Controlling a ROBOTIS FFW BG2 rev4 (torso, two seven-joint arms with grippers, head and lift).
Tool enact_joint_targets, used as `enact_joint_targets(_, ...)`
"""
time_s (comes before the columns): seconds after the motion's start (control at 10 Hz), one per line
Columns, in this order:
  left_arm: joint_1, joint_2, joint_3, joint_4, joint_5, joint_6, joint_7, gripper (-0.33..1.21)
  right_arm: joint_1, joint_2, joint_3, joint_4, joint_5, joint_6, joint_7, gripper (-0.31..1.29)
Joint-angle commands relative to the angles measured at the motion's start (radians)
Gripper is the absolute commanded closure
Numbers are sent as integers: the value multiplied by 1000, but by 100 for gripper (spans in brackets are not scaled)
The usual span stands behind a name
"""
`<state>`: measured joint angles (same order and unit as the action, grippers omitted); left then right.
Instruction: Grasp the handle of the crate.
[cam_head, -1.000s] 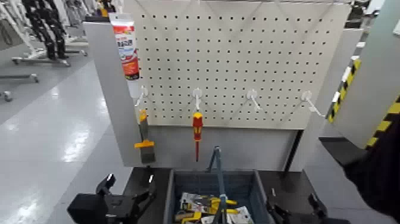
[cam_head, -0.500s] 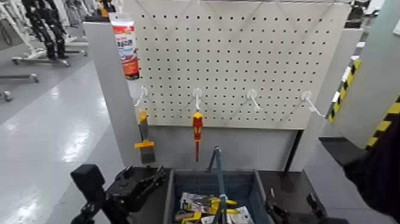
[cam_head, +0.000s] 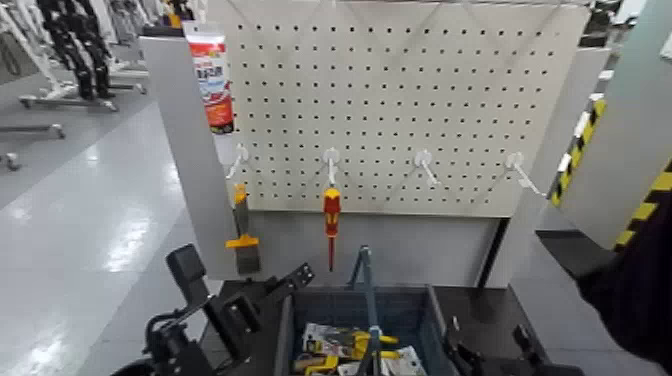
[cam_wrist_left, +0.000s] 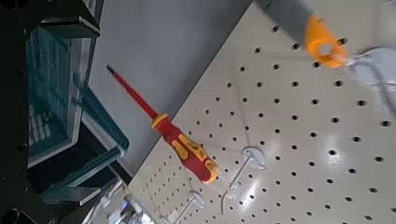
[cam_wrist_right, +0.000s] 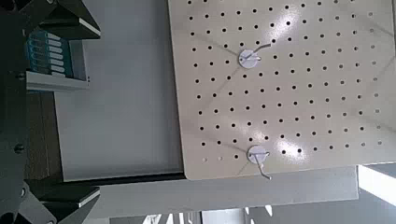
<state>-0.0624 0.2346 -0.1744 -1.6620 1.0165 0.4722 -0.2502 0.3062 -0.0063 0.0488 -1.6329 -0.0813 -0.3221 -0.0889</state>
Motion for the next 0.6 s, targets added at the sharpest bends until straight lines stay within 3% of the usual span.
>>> enact_joint_targets(0.1, -102, 11, -80, 134, 244, 80, -47, 11, -3, 0, 2, 2, -5, 0, 0, 13)
enact_joint_targets(0.6, -264, 2, -194, 331, 471, 215, -101, 11, -6, 0, 10, 5, -8, 0, 0, 13)
